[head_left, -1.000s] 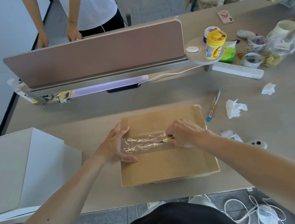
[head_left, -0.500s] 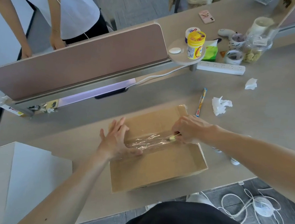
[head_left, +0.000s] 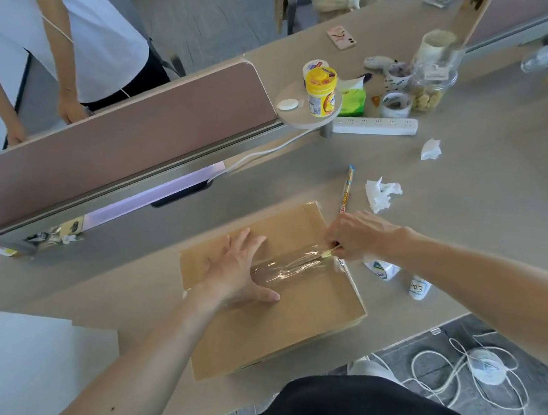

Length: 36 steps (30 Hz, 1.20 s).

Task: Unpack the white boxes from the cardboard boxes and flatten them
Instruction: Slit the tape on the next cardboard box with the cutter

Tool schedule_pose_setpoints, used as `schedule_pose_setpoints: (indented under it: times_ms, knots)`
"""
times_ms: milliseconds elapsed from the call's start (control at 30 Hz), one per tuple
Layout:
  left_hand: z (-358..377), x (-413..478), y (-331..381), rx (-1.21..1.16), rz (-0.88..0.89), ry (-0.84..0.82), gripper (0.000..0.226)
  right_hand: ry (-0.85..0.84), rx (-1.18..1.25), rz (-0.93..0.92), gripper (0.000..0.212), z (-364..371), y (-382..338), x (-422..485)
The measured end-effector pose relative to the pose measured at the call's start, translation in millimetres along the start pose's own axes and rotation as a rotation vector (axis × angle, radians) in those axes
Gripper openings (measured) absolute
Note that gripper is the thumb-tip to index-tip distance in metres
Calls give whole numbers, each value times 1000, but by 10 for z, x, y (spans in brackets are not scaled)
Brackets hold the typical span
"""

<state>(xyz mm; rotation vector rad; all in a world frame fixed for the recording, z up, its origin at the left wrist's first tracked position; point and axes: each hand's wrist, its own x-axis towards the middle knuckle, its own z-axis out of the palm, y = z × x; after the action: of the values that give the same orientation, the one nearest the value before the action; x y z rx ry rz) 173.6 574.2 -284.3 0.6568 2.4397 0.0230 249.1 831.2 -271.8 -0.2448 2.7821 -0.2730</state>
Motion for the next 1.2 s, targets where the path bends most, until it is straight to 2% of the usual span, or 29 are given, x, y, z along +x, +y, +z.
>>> schedule_pose_setpoints:
  times_ms: [167,433,567,633,733,800,900,1067,1200]
  knots:
    - [-44,91,51,14,-25,6,127,3,45,18,21,-12,112,-87]
    - [-70,235,113,54,-14,132,99,14,86,91,21,-23,304,-211]
    - [-78,264,230,118,-2,194,81,-68,40,192,23,43,470,-370]
    - [-86,291,292,165,25,210,82,-29,145,280,20,166,570,-503]
    - [-143,342,390,178,107,204,89,153,411,407,18,271,578,-629]
    - [-186,381,457,181,180,160,88,231,613,466,23,328,496,-651]
    - [-278,424,585,187,258,66,91,264,898,534,19,495,358,-591]
    - [-361,490,758,312,204,-36,111,325,1119,592,25,682,151,-448]
    - [-266,501,833,376,158,-40,122,397,1319,606,24,749,28,-365]
